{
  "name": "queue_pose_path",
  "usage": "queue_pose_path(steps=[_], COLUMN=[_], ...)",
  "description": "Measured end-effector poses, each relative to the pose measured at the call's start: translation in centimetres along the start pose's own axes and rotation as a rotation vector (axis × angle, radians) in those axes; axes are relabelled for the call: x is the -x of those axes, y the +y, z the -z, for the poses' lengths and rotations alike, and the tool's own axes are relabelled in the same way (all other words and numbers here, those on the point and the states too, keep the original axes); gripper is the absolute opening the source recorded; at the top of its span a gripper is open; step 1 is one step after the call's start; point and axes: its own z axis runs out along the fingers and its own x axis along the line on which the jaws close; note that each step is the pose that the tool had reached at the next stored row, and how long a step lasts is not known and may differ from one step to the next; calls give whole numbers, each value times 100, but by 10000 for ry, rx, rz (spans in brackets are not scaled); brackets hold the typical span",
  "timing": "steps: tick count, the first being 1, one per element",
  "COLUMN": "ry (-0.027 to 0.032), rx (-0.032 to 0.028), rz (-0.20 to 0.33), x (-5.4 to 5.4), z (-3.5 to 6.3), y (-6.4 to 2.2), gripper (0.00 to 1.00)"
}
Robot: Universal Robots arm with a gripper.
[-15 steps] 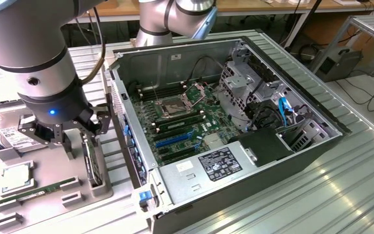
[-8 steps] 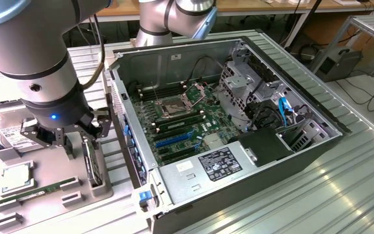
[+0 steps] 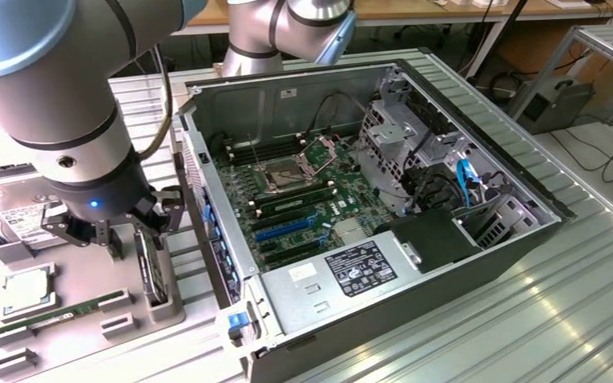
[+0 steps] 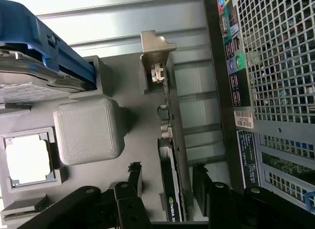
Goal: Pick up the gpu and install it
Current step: 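Pick up the gpu and move the gpu toward the slot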
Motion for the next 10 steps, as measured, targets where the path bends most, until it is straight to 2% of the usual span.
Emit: queue_pose_path(steps=[1, 4, 10], ry=[3, 0, -29], rx=[59, 125, 143], rz=[-3, -7, -5], x=[0, -2, -7], z=[-14, -54, -137], y=[0, -3, -9], gripper=[54, 54, 54])
